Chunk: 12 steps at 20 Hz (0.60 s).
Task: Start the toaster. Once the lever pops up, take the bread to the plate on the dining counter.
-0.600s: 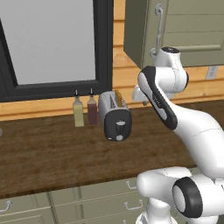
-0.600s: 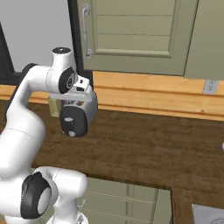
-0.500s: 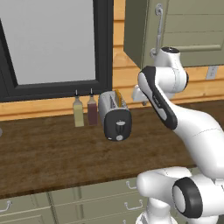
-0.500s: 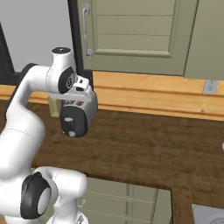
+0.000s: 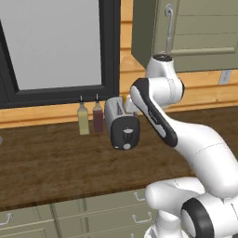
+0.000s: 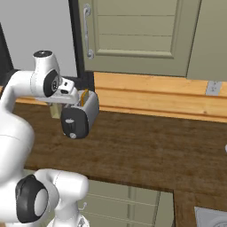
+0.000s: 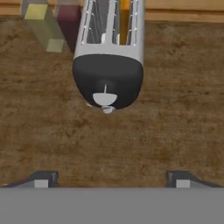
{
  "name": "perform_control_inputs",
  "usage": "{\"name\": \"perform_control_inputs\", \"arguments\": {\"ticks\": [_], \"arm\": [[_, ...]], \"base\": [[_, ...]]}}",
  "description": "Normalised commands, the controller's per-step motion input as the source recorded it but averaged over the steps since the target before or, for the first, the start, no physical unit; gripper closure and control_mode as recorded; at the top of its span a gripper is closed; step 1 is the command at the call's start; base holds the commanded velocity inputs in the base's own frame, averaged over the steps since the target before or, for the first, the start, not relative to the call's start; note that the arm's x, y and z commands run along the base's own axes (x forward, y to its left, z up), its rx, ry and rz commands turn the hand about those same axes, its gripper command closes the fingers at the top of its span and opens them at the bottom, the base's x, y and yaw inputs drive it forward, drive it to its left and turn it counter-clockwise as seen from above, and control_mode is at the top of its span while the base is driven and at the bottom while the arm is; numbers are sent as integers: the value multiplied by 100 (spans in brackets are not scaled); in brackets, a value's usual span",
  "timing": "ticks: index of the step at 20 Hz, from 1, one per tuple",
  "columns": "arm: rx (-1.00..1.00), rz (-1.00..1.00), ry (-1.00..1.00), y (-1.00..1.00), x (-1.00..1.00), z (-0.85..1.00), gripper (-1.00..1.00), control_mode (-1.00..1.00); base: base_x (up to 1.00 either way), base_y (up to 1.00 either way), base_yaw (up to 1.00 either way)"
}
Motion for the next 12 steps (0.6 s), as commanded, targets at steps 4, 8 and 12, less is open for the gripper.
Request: {"name": "perform_control_inputs", "arguments": {"ticks": [4,8,12], "arm": [[-8,0,-12,52,2,-24,-100,-100],[-9,0,-11,48,18,-36,100,-100],[-6,-1,-11,23,30,-39,100,-100]], "base": [[0,0,0],[0,0,0],[0,0,0]]}}
